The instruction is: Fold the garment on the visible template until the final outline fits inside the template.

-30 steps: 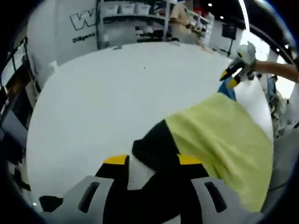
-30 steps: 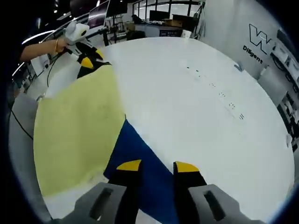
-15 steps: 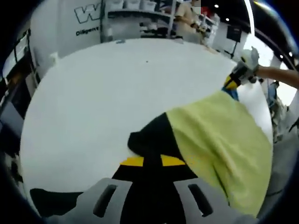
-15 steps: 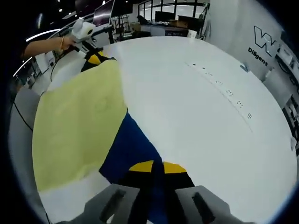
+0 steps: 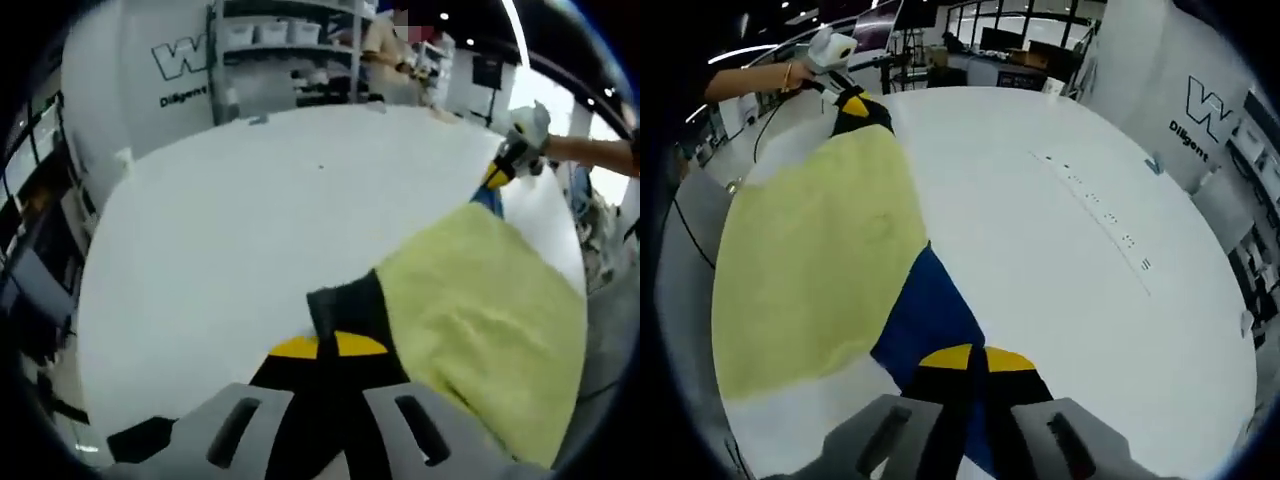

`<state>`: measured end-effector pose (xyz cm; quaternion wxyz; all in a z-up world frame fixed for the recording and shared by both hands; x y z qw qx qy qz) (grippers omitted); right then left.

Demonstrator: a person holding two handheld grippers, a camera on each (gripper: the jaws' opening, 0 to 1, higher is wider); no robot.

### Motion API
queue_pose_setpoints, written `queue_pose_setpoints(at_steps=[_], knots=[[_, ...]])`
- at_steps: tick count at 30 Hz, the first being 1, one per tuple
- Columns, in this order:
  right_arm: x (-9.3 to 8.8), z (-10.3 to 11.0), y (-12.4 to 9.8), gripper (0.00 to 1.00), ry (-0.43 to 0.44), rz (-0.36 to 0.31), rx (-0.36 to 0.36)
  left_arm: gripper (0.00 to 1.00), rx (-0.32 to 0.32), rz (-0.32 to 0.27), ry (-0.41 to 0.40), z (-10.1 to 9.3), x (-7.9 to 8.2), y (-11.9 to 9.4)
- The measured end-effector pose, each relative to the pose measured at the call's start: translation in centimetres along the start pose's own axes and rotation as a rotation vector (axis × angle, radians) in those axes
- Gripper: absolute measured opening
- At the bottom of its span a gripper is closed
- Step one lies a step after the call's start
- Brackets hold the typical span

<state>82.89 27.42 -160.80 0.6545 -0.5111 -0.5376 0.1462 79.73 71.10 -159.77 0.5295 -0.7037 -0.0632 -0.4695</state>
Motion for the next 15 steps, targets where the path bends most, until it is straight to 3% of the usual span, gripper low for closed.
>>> queue_pose_setpoints(at_steps=[2, 7, 15], knots=[[0.1, -0.5, -0.6, 0.00, 0.041, -0.020, -0.023, 0.00, 0.001, -0.012, 0.007, -0.3, 0.9, -0.5], [0.5, -1.0, -1.5, 0.00, 0.109, -0.060, -0.088, 0.00, -0.002, -0.017, 0.055, 0.4, 0.9, -0.3], [1.9, -1.0, -5.1, 0.00, 0.114, -0.191, -0.191, 0.00, 0.053, -0.143, 0.147, 0.0, 3.8, -2.8]])
Point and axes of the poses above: the point that each gripper's makers call its tool centre point, and the gripper's own axes: y roughly forward along the fingers, z roughly to its left, x roughly out of its top, the point moved 5 cm from there along -y, roughly backward along the fingers, and after that the axes turned 2 degrees about y, right-handed, at the moved point
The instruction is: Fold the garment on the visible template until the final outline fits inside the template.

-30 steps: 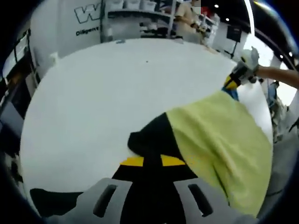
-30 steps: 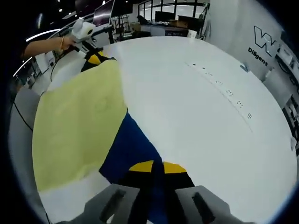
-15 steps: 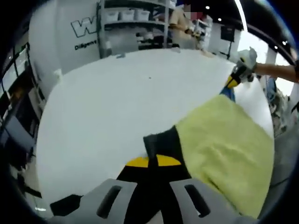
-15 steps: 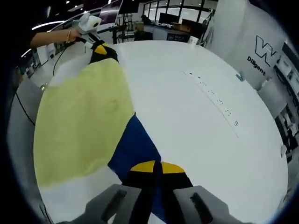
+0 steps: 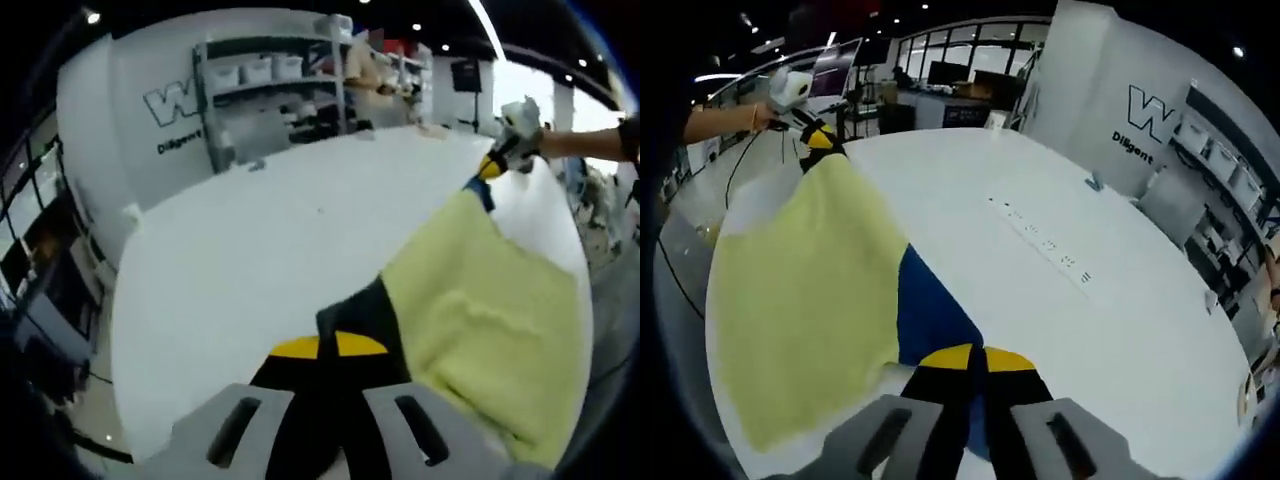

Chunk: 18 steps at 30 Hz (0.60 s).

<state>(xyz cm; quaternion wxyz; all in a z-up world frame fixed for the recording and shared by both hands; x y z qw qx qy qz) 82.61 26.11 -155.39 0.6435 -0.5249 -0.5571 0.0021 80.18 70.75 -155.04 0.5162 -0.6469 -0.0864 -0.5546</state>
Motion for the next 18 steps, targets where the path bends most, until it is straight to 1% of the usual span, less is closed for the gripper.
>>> queue_pose_setpoints(at_steps=[1, 2, 6, 9, 10, 12, 13, 15, 16, 17, 18], knots=[[0.2, 0.3, -0.3, 0.00, -0.001, -0.008, -0.001, 0.00, 0.002, -0.005, 0.007, 0.0, 0.1, -0.1], [0.5, 0.9, -1.2, 0.00, -0.004, -0.035, 0.000, 0.00, 0.003, -0.017, 0.023, -0.1, 0.4, -0.5], [0.5, 1.8, -2.3, 0.00, 0.001, -0.056, 0.006, 0.00, 0.001, -0.057, 0.089, -0.9, 1.0, -1.9], [-0.7, 2.9, -3.0, 0.00, -0.004, -0.058, 0.020, 0.00, -0.006, -0.038, 0.199, -2.2, 0.2, -3.1], [-1.5, 3.7, -3.4, 0.00, -0.009, -0.043, 0.033, 0.01, -0.014, -0.015, 0.234, -3.3, -0.4, -3.7], [-3.0, 4.9, -4.0, 0.00, -0.017, -0.016, 0.045, 0.01, -0.003, 0.011, 0.259, -4.4, -1.5, -4.4], [-3.4, 5.4, -4.1, 0.00, -0.012, -0.010, 0.050, 0.01, -0.004, 0.012, 0.262, -4.7, -2.0, -4.6], [-5.3, 7.7, -5.1, 0.00, 0.079, -0.006, 0.062, 0.01, 0.020, -0.010, 0.259, -6.2, -2.1, -6.2], [-5.6, 8.1, -5.3, 0.00, 0.104, -0.021, 0.065, 0.01, 0.030, -0.034, 0.183, -7.3, -2.2, -7.0], [-6.2, 8.2, -5.2, 0.00, 0.123, -0.029, 0.065, 0.01, 0.023, -0.036, 0.169, -7.7, -2.5, -7.3], [-6.7, 8.8, -5.7, 0.00, 0.123, -0.023, 0.069, 0.01, 0.024, -0.030, 0.176, -8.1, -2.9, -7.6]])
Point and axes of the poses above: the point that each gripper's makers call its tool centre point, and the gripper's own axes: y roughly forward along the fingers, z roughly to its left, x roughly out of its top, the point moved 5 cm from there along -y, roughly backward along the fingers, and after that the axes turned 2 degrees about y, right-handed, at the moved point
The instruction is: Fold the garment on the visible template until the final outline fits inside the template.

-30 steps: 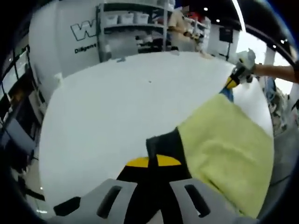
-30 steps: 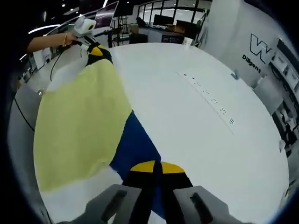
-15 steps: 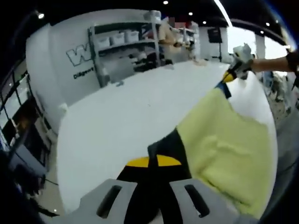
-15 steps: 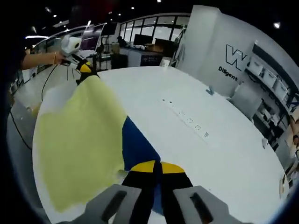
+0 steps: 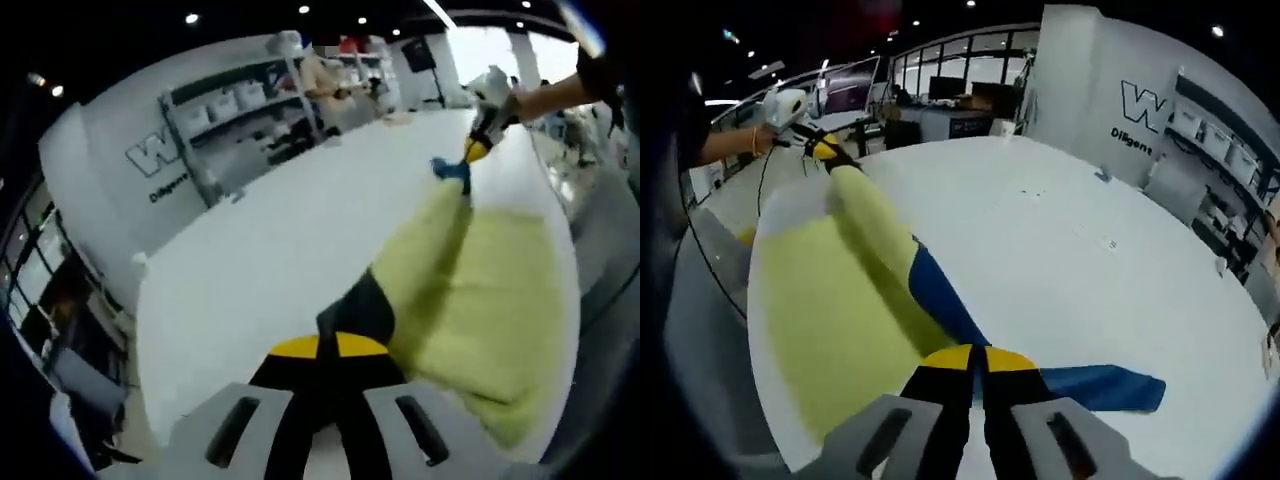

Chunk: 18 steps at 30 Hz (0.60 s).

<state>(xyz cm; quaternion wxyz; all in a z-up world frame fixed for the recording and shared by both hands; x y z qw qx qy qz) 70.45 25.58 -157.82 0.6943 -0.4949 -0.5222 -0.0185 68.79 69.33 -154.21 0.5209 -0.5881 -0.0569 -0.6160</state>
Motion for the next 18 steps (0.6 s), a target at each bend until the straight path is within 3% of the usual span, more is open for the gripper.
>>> queue_pose_setpoints(at_steps=[4, 10, 11, 12, 14, 18], knots=[[-2.2, 1.6, -0.4, 0.00, 0.010, 0.043, 0.046, 0.01, -0.019, 0.025, -0.039, -1.2, -1.2, -0.8], [-4.4, 3.5, 0.2, 0.00, 0.029, 0.104, 0.083, 0.01, -0.063, 0.133, -0.097, -3.3, -5.4, -0.9], [-4.7, 3.8, 0.2, 0.00, 0.045, 0.118, 0.081, 0.01, -0.067, 0.151, -0.100, -3.5, -5.9, -0.9], [-5.0, 4.3, 0.2, 0.00, 0.136, 0.142, 0.085, 0.01, -0.074, 0.180, -0.088, -4.0, -6.1, -1.1], [-5.0, 4.6, 0.4, 0.00, 0.159, 0.109, 0.092, 0.04, -0.034, 0.239, -0.086, -3.8, -6.8, -1.5], [-5.0, 4.8, 0.1, 0.00, 0.162, 0.113, 0.102, 0.12, -0.034, 0.181, -0.135, -3.7, -5.5, -2.1]])
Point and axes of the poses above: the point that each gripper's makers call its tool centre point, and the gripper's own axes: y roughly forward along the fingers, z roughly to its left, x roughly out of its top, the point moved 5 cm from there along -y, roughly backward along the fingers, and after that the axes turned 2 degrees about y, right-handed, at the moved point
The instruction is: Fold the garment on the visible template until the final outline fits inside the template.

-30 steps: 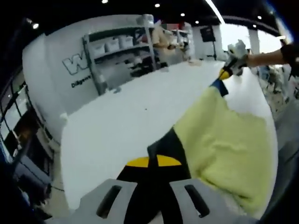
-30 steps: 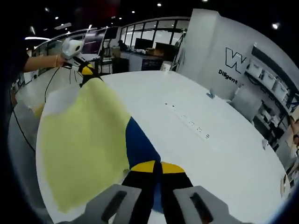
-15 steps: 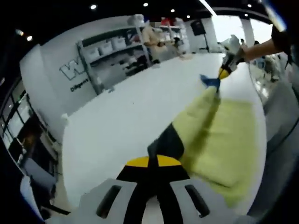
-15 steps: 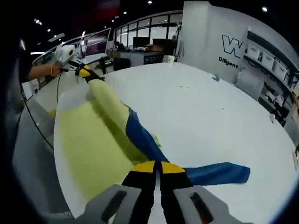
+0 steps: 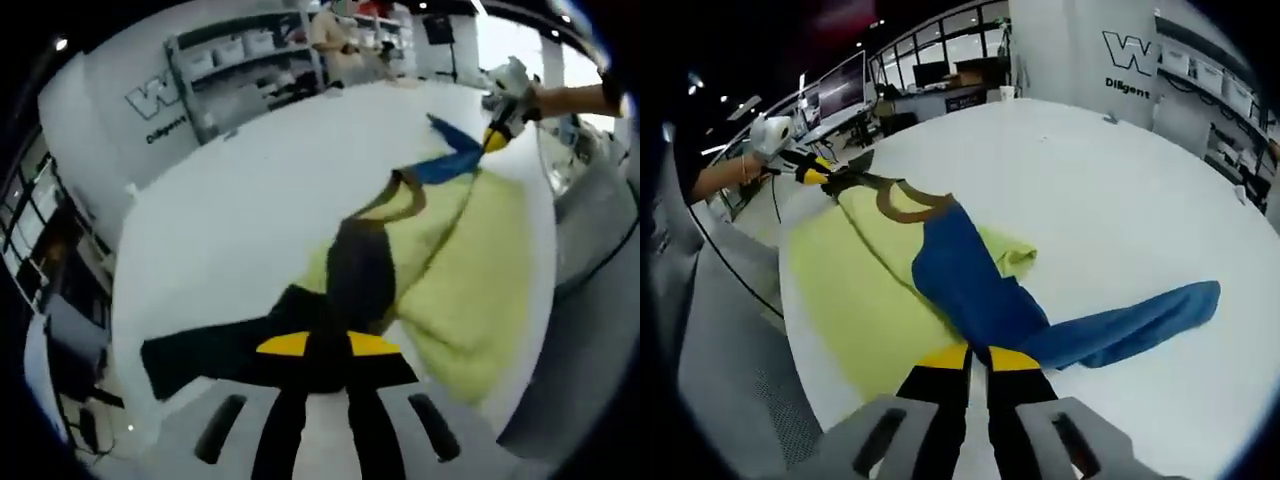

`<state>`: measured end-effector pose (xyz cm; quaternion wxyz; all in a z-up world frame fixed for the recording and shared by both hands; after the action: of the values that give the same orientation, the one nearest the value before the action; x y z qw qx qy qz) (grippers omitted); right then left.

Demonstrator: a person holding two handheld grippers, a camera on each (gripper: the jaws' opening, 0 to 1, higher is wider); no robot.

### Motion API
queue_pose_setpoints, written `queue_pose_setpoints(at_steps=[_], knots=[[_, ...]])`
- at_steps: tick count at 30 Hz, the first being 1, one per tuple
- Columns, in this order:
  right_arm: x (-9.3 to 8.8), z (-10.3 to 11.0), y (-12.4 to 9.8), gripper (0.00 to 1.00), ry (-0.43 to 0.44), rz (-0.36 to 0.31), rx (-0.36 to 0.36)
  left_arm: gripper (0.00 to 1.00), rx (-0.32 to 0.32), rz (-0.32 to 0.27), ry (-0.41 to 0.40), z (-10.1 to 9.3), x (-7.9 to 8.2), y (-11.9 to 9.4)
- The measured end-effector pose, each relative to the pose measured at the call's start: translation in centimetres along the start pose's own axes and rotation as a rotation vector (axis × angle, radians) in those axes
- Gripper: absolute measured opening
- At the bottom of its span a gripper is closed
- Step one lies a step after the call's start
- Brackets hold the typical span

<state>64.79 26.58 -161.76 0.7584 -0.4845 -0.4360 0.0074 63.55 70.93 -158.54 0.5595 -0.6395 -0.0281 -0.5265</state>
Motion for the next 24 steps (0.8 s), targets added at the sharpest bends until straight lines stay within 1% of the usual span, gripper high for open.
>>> queue_pose_setpoints(at_steps=[1, 4, 6, 7, 8, 9, 11, 12, 13, 14, 15, 18, 19, 20, 21, 22, 23, 24], knots=[[0.0, 0.0, -0.1, 0.01, 0.000, -0.002, 0.001, 0.13, 0.001, -0.028, -0.011, 0.3, 0.5, -0.3], [0.5, 0.3, -0.8, 0.04, 0.008, -0.016, -0.002, 0.13, -0.004, -0.063, -0.054, 0.9, 1.5, -0.6], [1.5, 0.4, -1.0, 0.05, 0.020, -0.050, 0.000, 0.14, -0.018, -0.087, -0.089, 0.9, 2.6, -0.5], [1.8, 0.3, -0.9, 0.05, 0.021, -0.068, 0.001, 0.14, -0.021, -0.098, -0.099, 0.9, 2.8, -0.3], [2.4, 0.0, -0.7, 0.05, 0.019, -0.078, 0.000, 0.13, -0.059, -0.120, -0.153, 0.9, 3.2, 0.6], [2.7, -0.1, -0.5, 0.06, 0.017, -0.077, 0.000, 0.14, -0.078, -0.117, -0.169, 0.5, 3.3, 0.8], [3.4, -0.1, -0.1, 0.07, 0.006, -0.072, -0.004, 0.15, -0.091, -0.105, -0.169, 0.6, 3.4, 1.9], [3.7, 0.0, 0.1, 0.09, 0.001, -0.072, 0.001, 0.17, -0.099, -0.118, -0.163, 0.6, 3.5, 2.2], [4.2, 0.5, 0.4, 0.10, -0.042, -0.069, 0.030, 0.20, -0.106, -0.141, -0.172, 0.6, 3.8, 2.6], [4.5, 0.4, 0.6, 0.11, -0.052, -0.073, 0.030, 0.22, -0.114, -0.153, -0.200, 0.3, 4.2, 2.9], [4.7, 0.4, 0.8, 0.11, -0.058, -0.073, 0.030, 0.24, -0.136, -0.158, -0.232, 0.2, 4.4, 3.5], [5.2, 0.3, 1.8, 0.15, -0.069, -0.059, 0.040, 0.26, -0.144, -0.151, -0.226, 0.3, 4.7, 4.6], [5.4, 0.3, 2.0, 0.18, -0.074, -0.060, 0.041, 0.30, -0.148, -0.150, -0.224, 0.3, 4.7, 4.9], [5.7, 0.2, 2.4, 0.23, -0.080, -0.065, 0.040, 0.37, -0.157, -0.153, -0.225, 0.4, 4.5, 5.2], [5.8, 0.0, 2.7, 0.30, -0.086, -0.074, 0.032, 0.43, -0.158, -0.165, -0.216, 0.3, 4.7, 5.4], [5.9, -0.1, 2.9, 0.32, -0.093, -0.076, 0.032, 0.49, -0.164, -0.164, -0.214, 0.3, 4.7, 5.5], [6.0, -0.1, 3.3, 0.29, -0.101, -0.071, 0.046, 0.53, -0.180, -0.152, -0.217, 0.0, 4.7, 5.4], [6.1, -0.1, 3.6, 0.22, -0.104, -0.066, 0.056, 0.52, -0.185, -0.143, -0.218, -0.1, 4.6, 5.5]])
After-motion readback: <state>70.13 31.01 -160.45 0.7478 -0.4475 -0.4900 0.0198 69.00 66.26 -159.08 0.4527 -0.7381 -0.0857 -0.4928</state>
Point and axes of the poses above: the point that each gripper's makers call its tool centre point, and the gripper's own axes: y roughly forward along the fingers, z roughly to its left, x roughly out of its top, the point moved 5 cm from there along -y, roughly backward along the fingers, and after that the axes turned 2 degrees about y, right-handed, at the moved point
